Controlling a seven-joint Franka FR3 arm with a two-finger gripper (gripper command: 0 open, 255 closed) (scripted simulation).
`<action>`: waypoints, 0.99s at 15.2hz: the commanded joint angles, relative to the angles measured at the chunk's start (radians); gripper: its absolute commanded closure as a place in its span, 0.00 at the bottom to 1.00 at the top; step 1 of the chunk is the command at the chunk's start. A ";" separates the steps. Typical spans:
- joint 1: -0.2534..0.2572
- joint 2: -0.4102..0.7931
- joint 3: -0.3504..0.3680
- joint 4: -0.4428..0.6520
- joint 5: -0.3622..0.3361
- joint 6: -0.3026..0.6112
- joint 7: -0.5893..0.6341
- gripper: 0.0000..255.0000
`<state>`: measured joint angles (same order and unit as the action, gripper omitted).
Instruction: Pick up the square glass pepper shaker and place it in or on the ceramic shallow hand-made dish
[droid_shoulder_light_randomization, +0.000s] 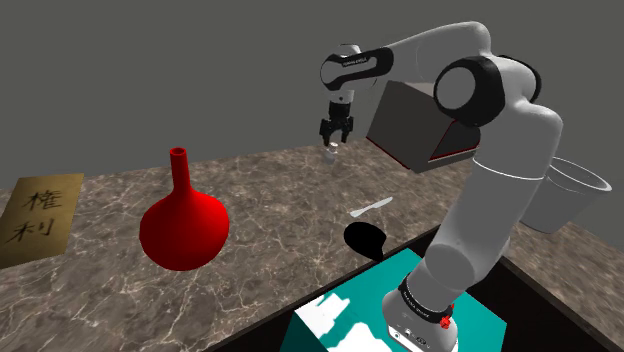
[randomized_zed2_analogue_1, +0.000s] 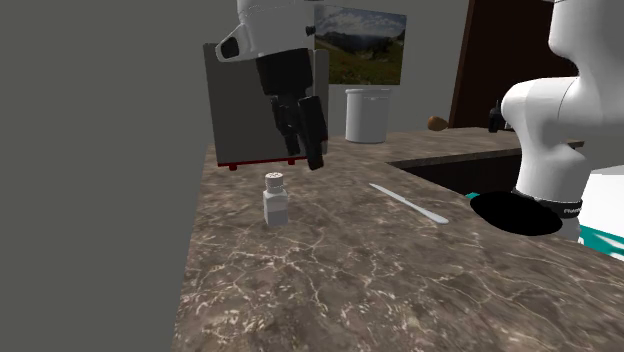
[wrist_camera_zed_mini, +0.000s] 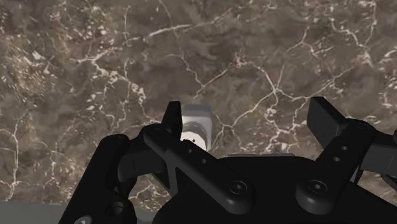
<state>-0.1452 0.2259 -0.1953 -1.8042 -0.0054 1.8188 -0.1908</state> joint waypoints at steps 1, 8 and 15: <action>-0.017 0.077 -0.007 0.077 0.014 -0.003 -0.011 0.00; -0.061 0.263 -0.015 0.265 0.049 -0.013 -0.029 0.00; -0.060 0.269 -0.014 0.199 0.051 0.059 -0.030 0.00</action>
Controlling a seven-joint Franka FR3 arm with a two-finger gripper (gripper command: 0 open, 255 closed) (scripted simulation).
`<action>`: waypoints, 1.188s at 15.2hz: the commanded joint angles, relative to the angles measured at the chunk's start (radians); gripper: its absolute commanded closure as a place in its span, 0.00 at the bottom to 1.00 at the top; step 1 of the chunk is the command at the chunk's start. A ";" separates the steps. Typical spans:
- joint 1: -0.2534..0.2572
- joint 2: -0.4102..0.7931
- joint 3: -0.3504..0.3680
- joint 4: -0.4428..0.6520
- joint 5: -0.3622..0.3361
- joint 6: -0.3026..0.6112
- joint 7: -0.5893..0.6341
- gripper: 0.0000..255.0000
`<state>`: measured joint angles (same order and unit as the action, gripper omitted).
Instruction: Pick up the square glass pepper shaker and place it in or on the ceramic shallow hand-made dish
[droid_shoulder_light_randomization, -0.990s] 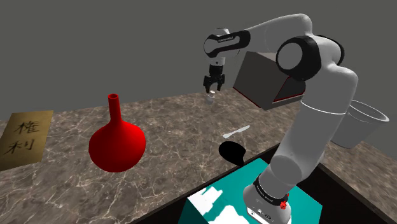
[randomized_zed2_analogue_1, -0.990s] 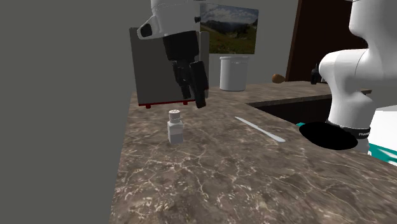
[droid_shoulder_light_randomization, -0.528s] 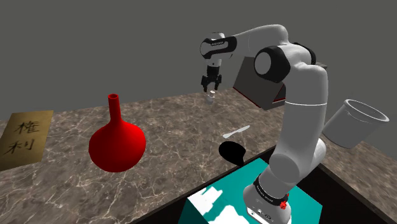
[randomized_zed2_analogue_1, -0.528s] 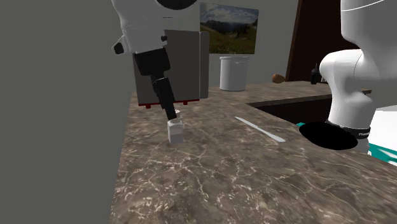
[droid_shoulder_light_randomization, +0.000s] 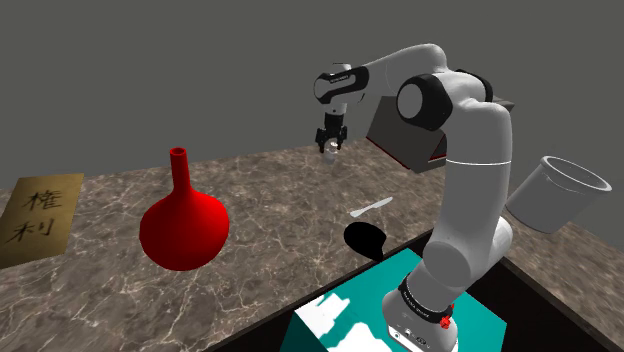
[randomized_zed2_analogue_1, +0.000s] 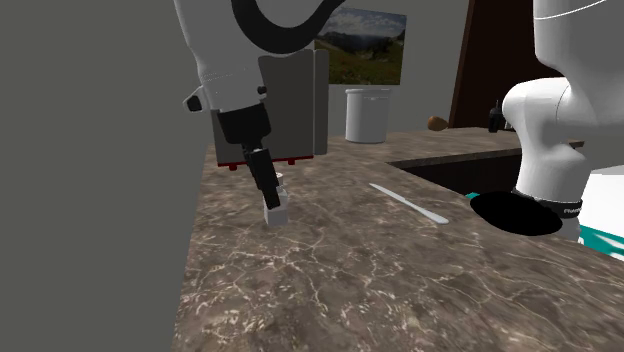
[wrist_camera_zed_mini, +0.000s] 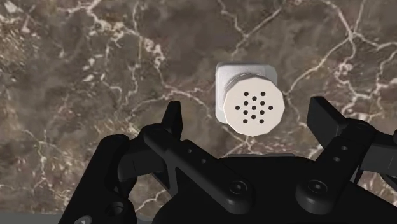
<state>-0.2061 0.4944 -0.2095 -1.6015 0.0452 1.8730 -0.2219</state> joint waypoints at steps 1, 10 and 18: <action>0.001 0.001 0.000 -0.004 0.000 0.005 0.001 0.00; 0.001 0.001 0.000 -0.004 0.000 0.005 0.001 1.00; 0.001 -0.010 -0.001 0.007 -0.002 -0.017 0.001 1.00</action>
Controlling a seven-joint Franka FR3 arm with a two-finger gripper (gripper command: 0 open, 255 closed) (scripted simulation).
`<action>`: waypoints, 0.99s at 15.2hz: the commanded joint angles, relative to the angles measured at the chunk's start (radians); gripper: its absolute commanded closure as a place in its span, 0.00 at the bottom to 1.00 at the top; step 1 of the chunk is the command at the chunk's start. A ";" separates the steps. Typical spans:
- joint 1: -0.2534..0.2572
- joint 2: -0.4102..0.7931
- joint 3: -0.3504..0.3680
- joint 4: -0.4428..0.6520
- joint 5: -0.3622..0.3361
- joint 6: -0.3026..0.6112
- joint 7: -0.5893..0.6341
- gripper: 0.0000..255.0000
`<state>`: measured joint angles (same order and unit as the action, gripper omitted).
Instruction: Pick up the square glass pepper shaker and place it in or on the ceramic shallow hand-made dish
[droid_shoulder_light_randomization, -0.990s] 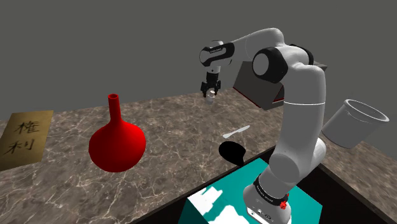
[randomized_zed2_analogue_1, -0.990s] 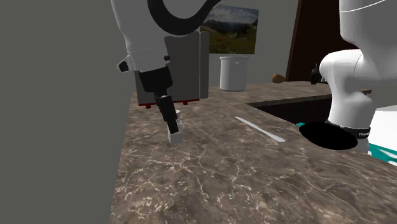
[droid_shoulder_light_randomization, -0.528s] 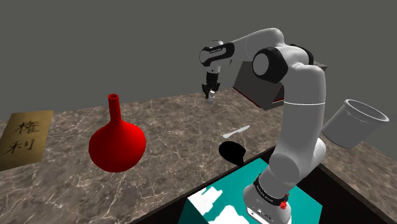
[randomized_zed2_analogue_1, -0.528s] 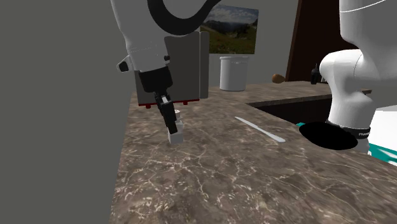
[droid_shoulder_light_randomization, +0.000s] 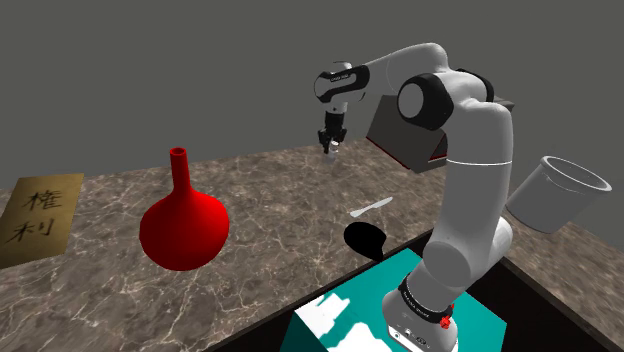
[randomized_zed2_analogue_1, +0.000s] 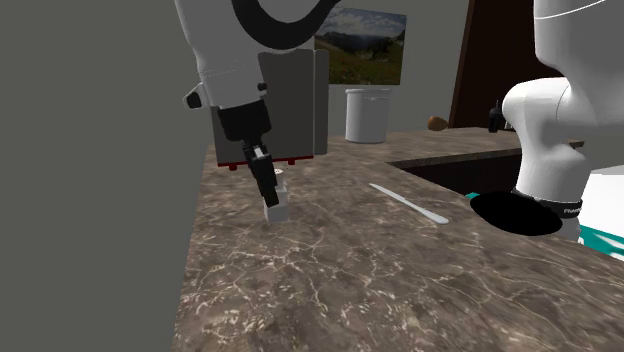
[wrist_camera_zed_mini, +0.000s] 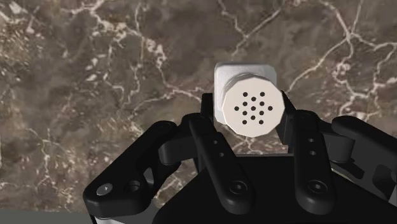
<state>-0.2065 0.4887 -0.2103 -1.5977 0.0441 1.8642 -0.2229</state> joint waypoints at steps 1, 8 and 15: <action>0.002 -0.010 0.000 0.009 -0.002 -0.019 0.002 1.00; 0.003 -0.040 -0.004 0.060 -0.008 -0.099 0.003 1.00; 0.002 -0.060 -0.006 0.124 -0.012 -0.183 0.002 1.00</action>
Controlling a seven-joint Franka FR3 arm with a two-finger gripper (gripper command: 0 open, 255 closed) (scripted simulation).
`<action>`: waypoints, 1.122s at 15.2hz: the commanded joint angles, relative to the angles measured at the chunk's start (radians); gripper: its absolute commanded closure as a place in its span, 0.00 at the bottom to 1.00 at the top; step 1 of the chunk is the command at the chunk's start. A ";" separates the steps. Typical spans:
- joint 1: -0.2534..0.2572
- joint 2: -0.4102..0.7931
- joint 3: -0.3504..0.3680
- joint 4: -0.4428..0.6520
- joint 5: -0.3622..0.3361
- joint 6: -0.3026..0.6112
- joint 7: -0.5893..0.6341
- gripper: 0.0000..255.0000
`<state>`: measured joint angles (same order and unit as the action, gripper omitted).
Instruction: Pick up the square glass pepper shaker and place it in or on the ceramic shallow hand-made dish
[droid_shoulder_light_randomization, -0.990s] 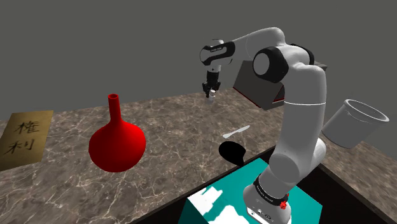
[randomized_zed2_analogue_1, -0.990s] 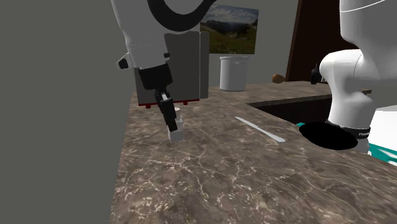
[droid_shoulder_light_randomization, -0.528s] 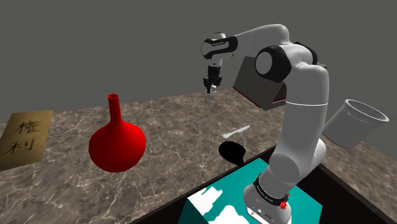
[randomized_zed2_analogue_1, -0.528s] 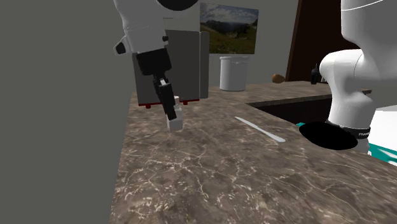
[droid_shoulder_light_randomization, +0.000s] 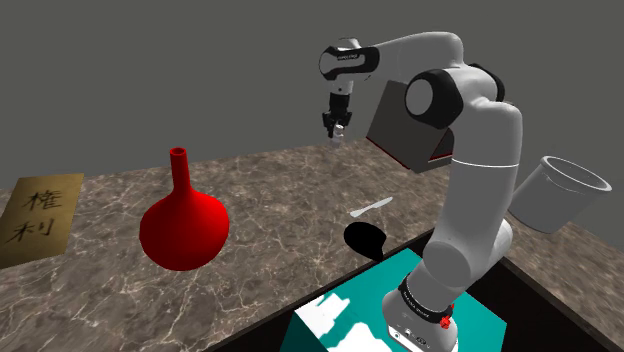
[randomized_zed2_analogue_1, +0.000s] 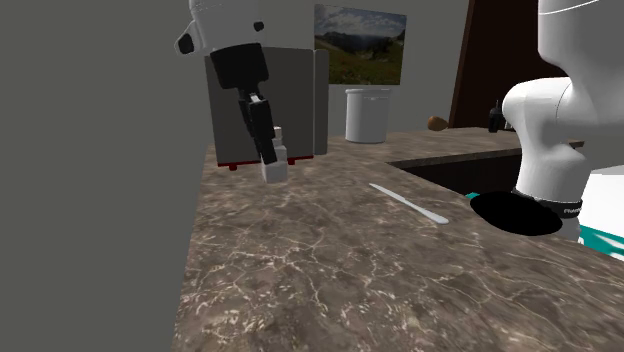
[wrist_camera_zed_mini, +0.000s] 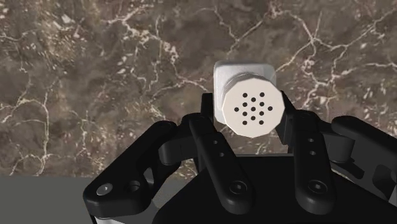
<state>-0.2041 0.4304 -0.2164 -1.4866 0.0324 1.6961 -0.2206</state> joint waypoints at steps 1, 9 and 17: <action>0.000 -0.004 -0.001 0.024 -0.001 -0.028 0.000 1.00; 0.020 -0.105 -0.002 -0.056 -0.018 -0.048 0.017 1.00; 0.077 -0.437 0.018 -0.484 -0.074 0.051 0.105 1.00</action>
<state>-0.1319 0.0252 -0.2009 -1.9340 -0.0364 1.7427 -0.1256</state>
